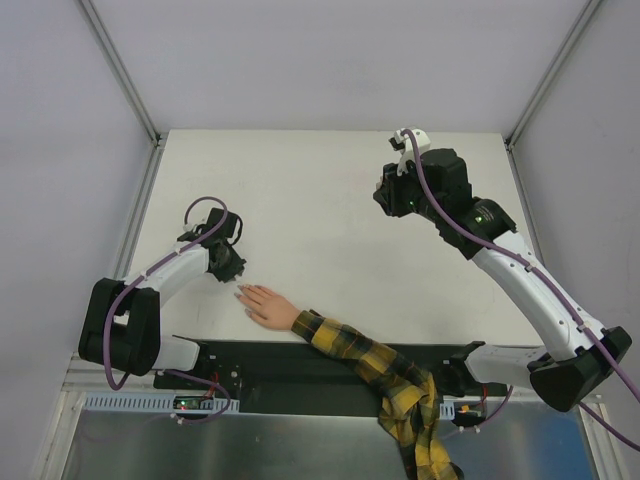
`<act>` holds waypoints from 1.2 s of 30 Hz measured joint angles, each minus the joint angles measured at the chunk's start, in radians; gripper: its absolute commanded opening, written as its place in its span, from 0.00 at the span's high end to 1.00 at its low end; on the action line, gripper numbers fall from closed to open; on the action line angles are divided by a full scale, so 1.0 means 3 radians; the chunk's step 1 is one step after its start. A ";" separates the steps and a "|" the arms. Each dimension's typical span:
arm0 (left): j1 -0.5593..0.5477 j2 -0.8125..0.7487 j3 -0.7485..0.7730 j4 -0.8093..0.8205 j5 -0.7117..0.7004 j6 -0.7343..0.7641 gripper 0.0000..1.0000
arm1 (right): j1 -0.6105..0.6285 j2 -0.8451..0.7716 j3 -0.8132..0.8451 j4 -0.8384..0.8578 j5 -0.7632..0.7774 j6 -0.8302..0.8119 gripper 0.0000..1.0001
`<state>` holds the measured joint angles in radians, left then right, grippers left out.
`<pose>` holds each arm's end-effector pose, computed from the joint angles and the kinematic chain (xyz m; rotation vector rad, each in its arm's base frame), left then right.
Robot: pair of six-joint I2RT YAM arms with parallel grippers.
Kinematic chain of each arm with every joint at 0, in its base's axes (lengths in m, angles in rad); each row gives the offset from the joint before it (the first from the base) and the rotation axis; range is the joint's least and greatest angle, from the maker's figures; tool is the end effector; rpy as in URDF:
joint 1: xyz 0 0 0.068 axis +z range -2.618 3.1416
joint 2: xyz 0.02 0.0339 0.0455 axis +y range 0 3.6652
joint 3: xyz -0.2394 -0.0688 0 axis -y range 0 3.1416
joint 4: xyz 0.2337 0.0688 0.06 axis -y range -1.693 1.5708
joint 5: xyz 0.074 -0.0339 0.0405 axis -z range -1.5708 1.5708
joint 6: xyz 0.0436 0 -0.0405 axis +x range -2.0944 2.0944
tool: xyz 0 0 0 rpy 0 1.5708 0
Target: Paint the nails
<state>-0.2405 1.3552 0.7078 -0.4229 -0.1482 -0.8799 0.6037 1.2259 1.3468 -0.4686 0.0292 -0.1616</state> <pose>0.2420 -0.0527 0.1515 -0.8754 2.4851 -0.1921 0.2266 0.1547 0.3865 -0.7014 1.7954 0.2689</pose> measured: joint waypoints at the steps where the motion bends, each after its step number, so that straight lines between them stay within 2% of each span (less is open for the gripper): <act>1: 0.0001 0.0000 0.0000 0.0000 -0.0005 0.0004 1.00 | 0.0000 0.0001 0.0000 0.0000 0.0000 0.0000 1.00; 25: 0.0045 -0.0237 0.0086 -0.0108 0.0070 0.0125 1.00 | 0.0000 -0.0065 -0.0011 0.0045 -0.0003 -0.0008 1.00; 31: 0.0045 -0.0237 0.0136 -0.0123 0.0207 0.0233 1.00 | 0.0000 -0.0090 -0.0011 0.0050 -0.0001 -0.0013 1.00; 36: 0.0029 -0.0249 0.0384 -0.0106 0.0440 0.0472 1.00 | 0.0000 -0.0183 -0.0057 0.0047 -0.0003 -0.0047 1.00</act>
<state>-0.2317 1.2804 0.8230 -0.4545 -0.0162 -0.7383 0.6037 1.1709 1.3296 -0.4545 0.0284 -0.1757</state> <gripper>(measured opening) 0.132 0.274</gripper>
